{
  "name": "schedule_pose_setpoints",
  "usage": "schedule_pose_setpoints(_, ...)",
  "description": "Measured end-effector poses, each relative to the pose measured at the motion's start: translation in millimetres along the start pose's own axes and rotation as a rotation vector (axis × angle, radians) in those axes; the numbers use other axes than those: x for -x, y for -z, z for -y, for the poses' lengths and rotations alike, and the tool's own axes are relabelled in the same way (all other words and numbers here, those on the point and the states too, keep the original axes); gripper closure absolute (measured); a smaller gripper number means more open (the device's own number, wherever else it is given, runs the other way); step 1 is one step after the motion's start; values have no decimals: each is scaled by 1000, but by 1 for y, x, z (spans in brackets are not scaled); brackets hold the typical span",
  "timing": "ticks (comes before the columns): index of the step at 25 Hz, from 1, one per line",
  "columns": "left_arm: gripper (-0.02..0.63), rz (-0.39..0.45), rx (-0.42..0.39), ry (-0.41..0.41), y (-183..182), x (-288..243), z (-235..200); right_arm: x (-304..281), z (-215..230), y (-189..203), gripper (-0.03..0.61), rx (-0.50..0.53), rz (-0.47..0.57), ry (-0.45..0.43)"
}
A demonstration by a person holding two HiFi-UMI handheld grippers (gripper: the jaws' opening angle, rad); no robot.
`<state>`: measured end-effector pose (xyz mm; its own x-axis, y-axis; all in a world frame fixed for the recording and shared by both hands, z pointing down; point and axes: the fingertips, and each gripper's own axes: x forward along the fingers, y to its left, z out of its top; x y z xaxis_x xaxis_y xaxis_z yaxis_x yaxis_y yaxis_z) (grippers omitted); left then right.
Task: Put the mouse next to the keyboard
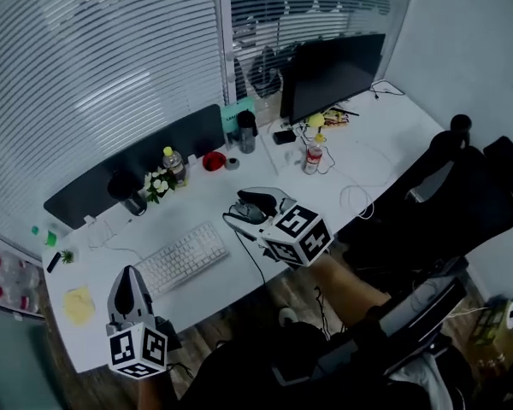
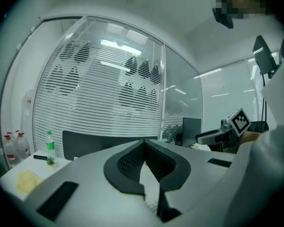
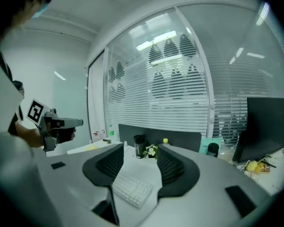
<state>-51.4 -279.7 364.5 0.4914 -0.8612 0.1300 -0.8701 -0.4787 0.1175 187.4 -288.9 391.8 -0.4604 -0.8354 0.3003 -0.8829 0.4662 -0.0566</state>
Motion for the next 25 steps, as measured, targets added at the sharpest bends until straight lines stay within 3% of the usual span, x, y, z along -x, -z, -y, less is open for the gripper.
schedule_pose_setpoints(8, 584, 2, -75, 82, -24, -11, 20, 43, -16, -53, 485, -8, 124, 67)
schedule_pose_setpoints(12, 584, 6, -42, 102, -31, -14, 23, 52, -20, -60, 563, -9, 146, 82)
schedule_pose_setpoints(16, 584, 19, -33, 122, -35, -12, 30, 55, -18, -59, 577, -1, 148, 101)
schedule_pose_setpoints(22, 584, -35, -130, 12, -27, -17, 23, 62, -3, -59, 580, 25, 142, 207)
schedule_pose_setpoints(25, 584, -22, -137, 10, -27, -17, 25, 63, 0, -58, 579, 12, 150, 205)
